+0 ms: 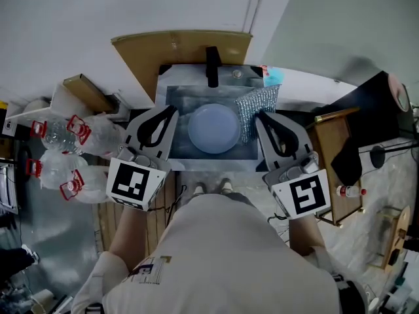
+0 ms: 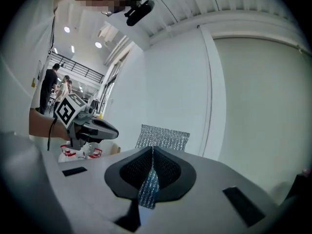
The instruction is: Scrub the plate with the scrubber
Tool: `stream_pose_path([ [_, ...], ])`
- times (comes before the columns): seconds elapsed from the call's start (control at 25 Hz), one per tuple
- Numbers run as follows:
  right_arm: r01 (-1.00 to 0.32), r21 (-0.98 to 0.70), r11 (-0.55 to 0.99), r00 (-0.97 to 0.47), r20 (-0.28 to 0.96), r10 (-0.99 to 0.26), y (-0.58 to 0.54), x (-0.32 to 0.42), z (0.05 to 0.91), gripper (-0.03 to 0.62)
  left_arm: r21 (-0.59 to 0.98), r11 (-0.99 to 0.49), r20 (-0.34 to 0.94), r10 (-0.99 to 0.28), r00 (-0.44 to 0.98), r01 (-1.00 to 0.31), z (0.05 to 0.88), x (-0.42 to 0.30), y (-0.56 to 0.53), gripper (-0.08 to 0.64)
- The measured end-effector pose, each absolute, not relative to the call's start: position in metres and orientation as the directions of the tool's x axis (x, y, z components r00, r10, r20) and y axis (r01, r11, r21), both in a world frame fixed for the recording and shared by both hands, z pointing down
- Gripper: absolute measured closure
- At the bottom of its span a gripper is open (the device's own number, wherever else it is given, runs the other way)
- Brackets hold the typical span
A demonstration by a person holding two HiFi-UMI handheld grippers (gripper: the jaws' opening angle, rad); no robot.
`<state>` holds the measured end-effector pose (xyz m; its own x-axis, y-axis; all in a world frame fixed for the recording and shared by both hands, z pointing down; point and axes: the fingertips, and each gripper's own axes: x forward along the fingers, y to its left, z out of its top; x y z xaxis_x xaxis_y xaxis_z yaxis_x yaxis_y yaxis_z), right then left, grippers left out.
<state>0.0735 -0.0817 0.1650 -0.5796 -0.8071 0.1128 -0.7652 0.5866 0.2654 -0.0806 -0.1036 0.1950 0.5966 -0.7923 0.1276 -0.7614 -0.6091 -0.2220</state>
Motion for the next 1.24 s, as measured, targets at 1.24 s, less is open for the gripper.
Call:
stream_pose_path([
  [1.24,-0.768,0.230,0.598,-0.589,0.115,-0.800,-0.089,0.077,0.168,0.558,-0.136,-0.641,0.171,-0.767,0.619,-0.756,0.208,-0.069,-0.102,0.532],
])
